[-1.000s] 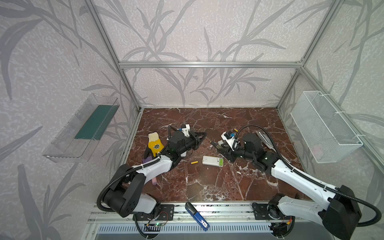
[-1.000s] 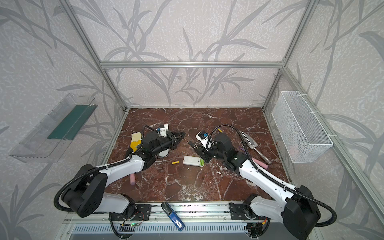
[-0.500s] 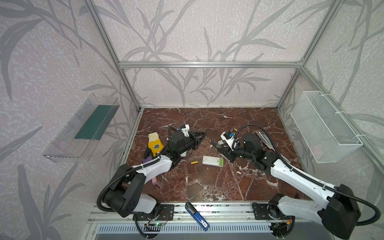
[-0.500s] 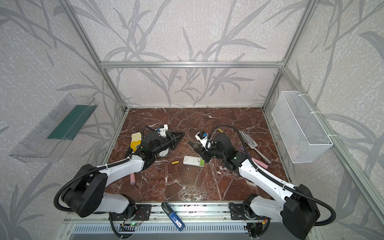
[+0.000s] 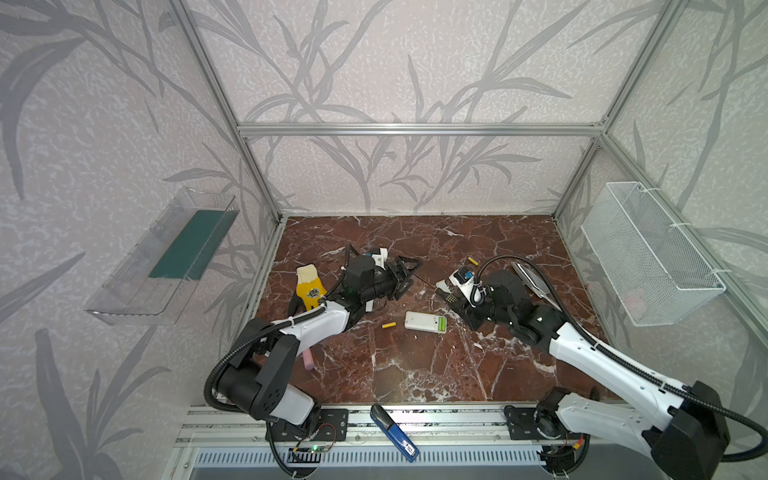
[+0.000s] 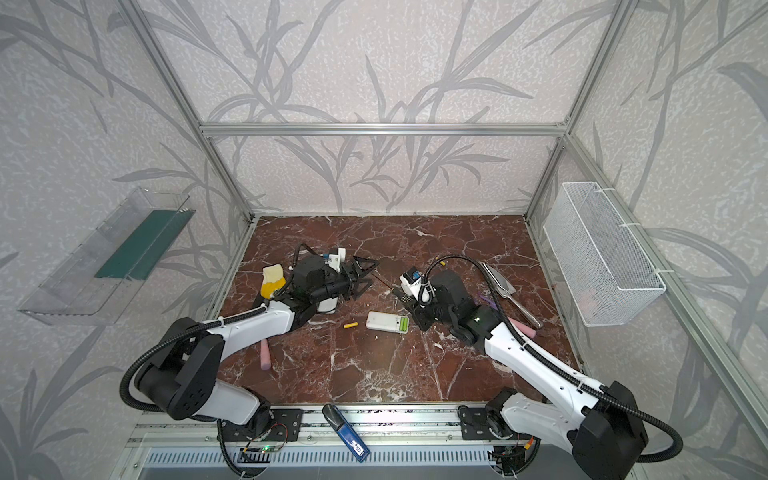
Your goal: Unload the batteries from the remote control
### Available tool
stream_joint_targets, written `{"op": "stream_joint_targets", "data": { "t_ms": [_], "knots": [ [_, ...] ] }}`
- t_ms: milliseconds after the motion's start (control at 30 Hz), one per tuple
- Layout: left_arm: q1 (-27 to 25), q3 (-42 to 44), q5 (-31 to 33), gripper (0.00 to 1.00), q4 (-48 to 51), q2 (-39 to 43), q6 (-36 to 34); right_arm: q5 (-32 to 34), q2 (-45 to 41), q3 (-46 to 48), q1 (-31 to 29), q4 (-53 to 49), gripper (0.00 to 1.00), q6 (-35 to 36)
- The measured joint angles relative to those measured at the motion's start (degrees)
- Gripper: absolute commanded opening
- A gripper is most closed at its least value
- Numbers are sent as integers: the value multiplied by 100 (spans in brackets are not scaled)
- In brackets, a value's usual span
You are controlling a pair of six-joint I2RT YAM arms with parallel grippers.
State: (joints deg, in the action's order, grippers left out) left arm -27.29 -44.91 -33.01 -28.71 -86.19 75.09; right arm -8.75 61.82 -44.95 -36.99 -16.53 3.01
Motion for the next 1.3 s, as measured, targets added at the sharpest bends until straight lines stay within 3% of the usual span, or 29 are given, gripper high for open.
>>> {"op": "stream_joint_targets", "data": {
  "t_ms": [267, 500, 633, 800, 1033, 1300],
  "knots": [
    [-2, -1327, 219, 100, 2621, -31, -2116, 678, -323, 0, 0, -870, 0, -111],
    [-4, -1631, 927, 100, 4107, -2, -3711, 1167, -302, -227, 20, -1556, 0, -234],
    [-122, -2031, 1683, 99, 4881, -22, -4835, 1322, -286, -356, 22, -1768, 0, -323],
    [-337, -2376, 2509, 100, 5462, -223, -6236, 1401, -219, -385, 22, -2035, 0, -474],
    [-785, -2028, 3018, 99, 5633, -476, -8384, 1580, -162, -385, 26, -2393, 0, -651],
    [-1298, -1670, 3042, 99, 5545, -470, -10404, 1580, -162, -385, 37, -2546, 0, -813]
  ]
}}
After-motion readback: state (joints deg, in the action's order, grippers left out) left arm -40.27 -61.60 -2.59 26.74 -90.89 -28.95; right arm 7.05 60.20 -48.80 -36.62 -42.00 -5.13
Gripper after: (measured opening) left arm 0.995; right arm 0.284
